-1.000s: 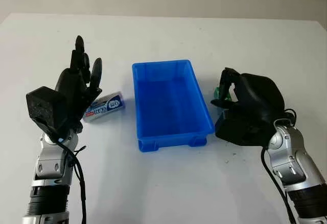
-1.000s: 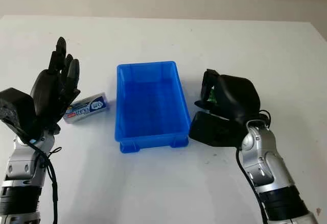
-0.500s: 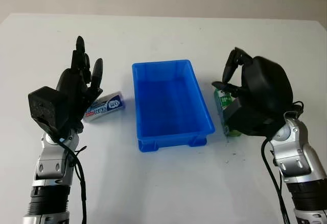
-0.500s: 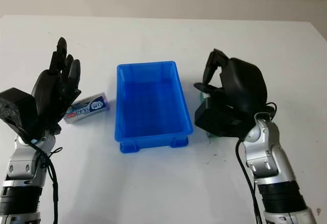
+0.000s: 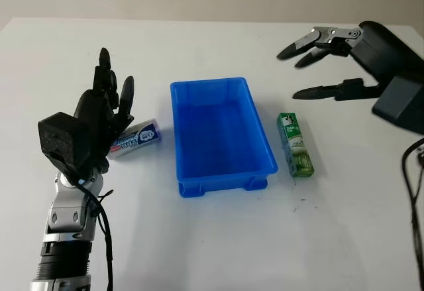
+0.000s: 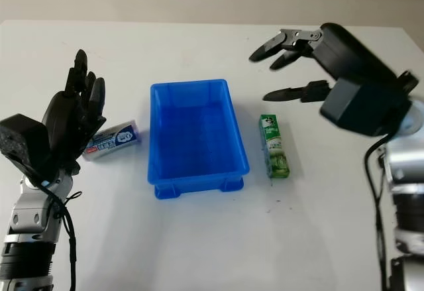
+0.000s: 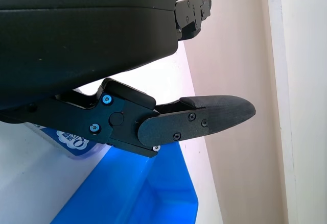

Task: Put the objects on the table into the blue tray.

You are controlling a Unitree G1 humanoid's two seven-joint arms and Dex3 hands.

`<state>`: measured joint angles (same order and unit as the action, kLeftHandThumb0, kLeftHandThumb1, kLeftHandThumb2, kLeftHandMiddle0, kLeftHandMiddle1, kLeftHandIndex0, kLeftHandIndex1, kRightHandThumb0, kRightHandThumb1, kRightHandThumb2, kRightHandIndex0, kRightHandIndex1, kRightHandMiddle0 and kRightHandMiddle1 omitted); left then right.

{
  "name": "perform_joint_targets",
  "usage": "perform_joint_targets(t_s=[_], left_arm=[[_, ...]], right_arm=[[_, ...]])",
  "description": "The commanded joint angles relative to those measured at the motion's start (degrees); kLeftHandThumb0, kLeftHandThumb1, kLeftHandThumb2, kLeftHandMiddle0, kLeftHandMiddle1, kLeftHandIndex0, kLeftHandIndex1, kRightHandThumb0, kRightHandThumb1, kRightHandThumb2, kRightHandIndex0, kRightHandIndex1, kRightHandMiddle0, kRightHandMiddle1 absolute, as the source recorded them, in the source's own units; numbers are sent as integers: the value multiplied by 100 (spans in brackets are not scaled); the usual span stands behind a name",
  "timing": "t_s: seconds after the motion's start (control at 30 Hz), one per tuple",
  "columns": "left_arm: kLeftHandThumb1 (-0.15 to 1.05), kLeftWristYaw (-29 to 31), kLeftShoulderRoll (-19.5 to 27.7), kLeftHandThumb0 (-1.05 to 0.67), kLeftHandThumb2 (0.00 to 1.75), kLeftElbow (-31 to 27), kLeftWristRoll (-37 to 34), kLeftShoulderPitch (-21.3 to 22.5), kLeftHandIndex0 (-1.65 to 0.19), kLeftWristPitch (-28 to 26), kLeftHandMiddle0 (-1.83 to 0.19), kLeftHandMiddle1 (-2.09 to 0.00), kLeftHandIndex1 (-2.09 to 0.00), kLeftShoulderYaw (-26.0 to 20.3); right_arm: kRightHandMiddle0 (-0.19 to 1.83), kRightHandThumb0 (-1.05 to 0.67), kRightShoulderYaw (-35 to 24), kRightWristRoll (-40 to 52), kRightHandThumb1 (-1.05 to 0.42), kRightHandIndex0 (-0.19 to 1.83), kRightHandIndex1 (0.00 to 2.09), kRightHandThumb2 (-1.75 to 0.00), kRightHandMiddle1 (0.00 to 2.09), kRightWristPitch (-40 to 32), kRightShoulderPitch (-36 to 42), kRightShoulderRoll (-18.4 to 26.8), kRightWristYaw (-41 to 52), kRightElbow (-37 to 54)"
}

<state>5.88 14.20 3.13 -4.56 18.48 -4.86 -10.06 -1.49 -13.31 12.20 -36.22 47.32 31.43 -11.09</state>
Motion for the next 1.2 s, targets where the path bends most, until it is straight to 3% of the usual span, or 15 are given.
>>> perform_joint_targets(t_s=[0.0, 0.2, 0.63, 0.87, 1.17], left_arm=[[105, 24, 21, -80, 58, -60, -13, 74, 19, 17, 19, 0, 0, 12], [105, 48, 7, -81, 58, 18, -24, 130, 19, 28, 19, 0, 0, 23], [105, 162, 31, -79, 58, 150, -59, 191, 19, 101, 19, 0, 0, 14], [105, 194, 39, -79, 59, 216, -55, 221, 19, 140, 19, 0, 0, 19], [105, 171, 44, -82, 58, 239, -6, 247, 19, 123, 19, 0, 0, 46]], right_arm=[[51, -56, 184, -177, -74, 48, 12, -6, 5, 335, -224, 253, 148, -186], [44, -48, 617, -853, -76, 42, 7, -6, 3, 744, -480, 616, 509, -267], [38, -32, 1352, -1776, -79, 37, 4, -7, 3, 2360, -811, 906, 617, -1128], [44, -24, 1587, -2532, -88, 44, 7, -8, 7, 3547, -938, 1026, -342, -1813], [47, -23, 1710, -2948, -94, 49, 9, -7, 7, 4237, -932, 1025, -1237, -2189]])
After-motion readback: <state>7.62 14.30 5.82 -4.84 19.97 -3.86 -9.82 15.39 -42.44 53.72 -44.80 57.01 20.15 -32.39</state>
